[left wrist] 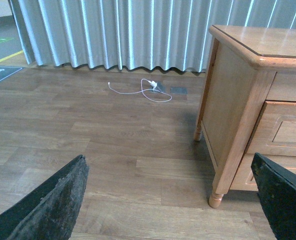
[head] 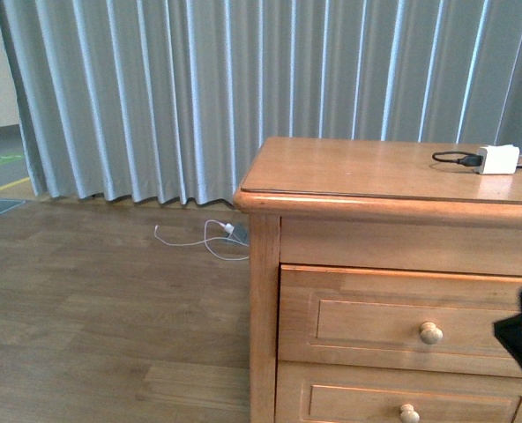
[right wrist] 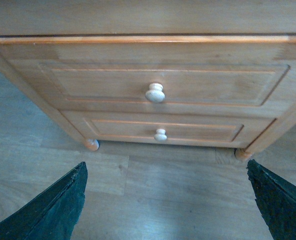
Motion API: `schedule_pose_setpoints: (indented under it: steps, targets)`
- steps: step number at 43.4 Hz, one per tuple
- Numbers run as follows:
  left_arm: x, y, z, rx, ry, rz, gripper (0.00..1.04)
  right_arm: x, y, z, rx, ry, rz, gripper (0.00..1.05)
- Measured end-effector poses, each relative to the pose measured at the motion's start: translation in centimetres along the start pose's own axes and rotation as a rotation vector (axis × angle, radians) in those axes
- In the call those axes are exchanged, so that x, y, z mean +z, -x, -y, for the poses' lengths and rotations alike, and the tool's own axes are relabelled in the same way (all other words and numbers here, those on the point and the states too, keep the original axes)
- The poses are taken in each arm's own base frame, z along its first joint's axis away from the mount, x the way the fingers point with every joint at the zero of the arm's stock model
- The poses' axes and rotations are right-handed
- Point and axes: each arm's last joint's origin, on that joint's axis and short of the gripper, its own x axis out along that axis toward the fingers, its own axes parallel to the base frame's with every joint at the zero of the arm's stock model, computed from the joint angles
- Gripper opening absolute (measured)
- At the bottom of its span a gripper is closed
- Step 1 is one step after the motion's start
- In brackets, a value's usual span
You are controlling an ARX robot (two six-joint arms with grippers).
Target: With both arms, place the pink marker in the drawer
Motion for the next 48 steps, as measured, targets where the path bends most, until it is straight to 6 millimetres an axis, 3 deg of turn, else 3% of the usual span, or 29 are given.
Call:
schedule_pose_setpoints:
  steps: [7, 16, 22, 36, 42, 48]
  targets:
    - [0.0, 0.0, 0.0, 0.0, 0.0, 0.0, 0.99, -1.3, 6.4, 0.8, 0.037, -0.034, 0.019, 0.96]
    - [0.0, 0.0, 0.0, 0.0, 0.0, 0.0, 0.99, -2.4, 11.2, 1.4, 0.022, -0.049, 0.093, 0.96]
    - [0.0, 0.0, 0.0, 0.0, 0.0, 0.0, 0.99, -2.7, 12.2, 1.6, -0.011, -0.057, 0.139, 0.96]
    - [0.0, 0.0, 0.0, 0.0, 0.0, 0.0, 0.99, -2.8, 12.2, 1.6, -0.013, -0.056, 0.139, 0.96]
    - [0.0, 0.0, 0.0, 0.0, 0.0, 0.0, 0.99, -4.0, 12.1, 2.1, -0.08, 0.037, 0.486, 0.7]
    - [0.0, 0.0, 0.0, 0.0, 0.0, 0.0, 0.99, -4.7, 12.4, 2.1, -0.084, 0.06, 0.526, 0.45]
